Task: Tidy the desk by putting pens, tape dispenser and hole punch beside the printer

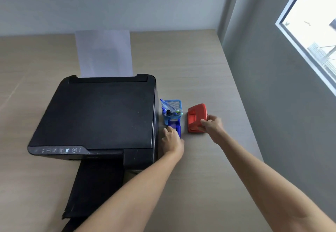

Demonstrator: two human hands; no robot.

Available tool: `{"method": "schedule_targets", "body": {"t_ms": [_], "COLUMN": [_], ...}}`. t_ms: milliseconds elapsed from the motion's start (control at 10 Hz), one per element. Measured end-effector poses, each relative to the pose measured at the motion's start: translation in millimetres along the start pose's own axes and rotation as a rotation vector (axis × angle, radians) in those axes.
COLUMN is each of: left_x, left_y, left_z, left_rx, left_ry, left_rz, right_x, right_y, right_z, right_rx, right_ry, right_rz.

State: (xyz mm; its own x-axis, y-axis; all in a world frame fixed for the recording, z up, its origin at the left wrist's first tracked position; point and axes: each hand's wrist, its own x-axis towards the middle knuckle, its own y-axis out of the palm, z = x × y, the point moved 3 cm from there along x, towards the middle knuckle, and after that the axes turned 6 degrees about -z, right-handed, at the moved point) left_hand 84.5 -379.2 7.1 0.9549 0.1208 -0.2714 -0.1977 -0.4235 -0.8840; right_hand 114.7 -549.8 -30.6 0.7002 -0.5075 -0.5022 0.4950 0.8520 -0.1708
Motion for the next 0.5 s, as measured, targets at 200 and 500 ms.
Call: {"method": "schedule_targets", "body": {"t_ms": [200, 500], "left_x": [11, 6], "left_y": [4, 9], "left_z": [-5, -10], "left_rx": [0.005, -0.015], "left_ry": [0.003, -0.014], "left_rz": [0.011, 0.025], "right_x": [15, 33], "right_y": [2, -2], "right_z": [-1, -8], "right_rx": [-0.041, -0.244], "right_ry": [0.000, -0.038], "right_rz": [-0.027, -0.081]}}
